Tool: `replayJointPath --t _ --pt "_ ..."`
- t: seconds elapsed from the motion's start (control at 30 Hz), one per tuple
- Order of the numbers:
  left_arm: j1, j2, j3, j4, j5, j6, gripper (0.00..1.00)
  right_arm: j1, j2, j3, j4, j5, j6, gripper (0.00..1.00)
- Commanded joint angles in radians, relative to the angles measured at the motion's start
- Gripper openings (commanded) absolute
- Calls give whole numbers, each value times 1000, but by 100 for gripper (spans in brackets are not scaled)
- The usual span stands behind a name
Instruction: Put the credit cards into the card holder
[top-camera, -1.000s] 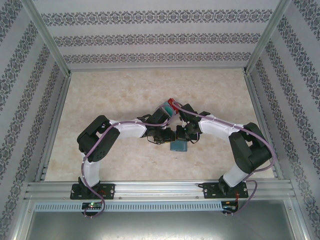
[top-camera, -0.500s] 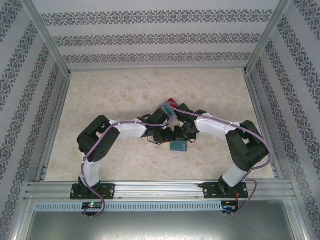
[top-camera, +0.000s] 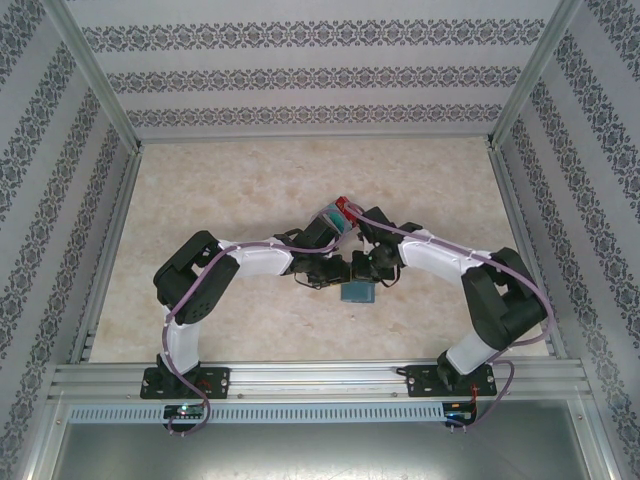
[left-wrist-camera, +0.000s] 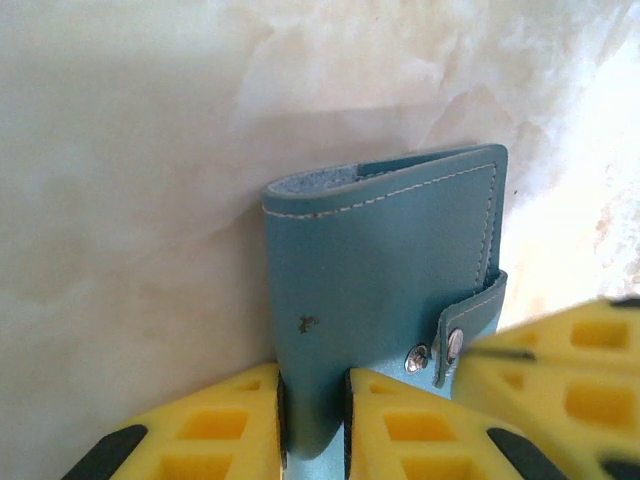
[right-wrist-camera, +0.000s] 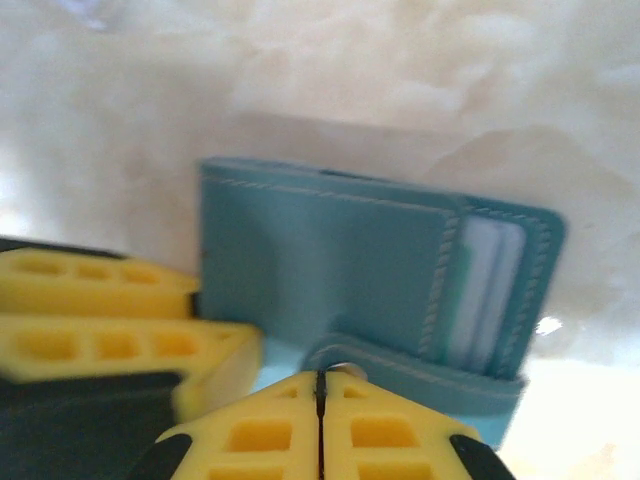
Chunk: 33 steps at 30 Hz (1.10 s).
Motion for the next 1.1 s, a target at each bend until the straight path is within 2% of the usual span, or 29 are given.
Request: replayJointPath --t 0.0,0.17,0.27,0.57,0.63,0.8,1.07 --pt "-15 -8 -23 46 -16 -12 23 10 -31 46 -72 -45 -19 12" --pt "-11 -34 -59 119 -6 -50 25 39 -7 54 -129 89 -2 25" --pt "-8 -60 -82 134 -29 -58 25 40 -2 60 -162 163 -3 26" --pt "-3 -96 -147 224 -22 -81 28 62 59 130 -162 143 -18 32" --pt "-2 -111 -165 245 -28 -85 33 66 68 139 -164 139 -17 32" --pt "5 -166 -225 281 -75 -97 37 77 104 168 -211 189 -18 32" --pt "15 -219 -280 275 -130 -110 37 109 170 221 -251 262 -41 32"
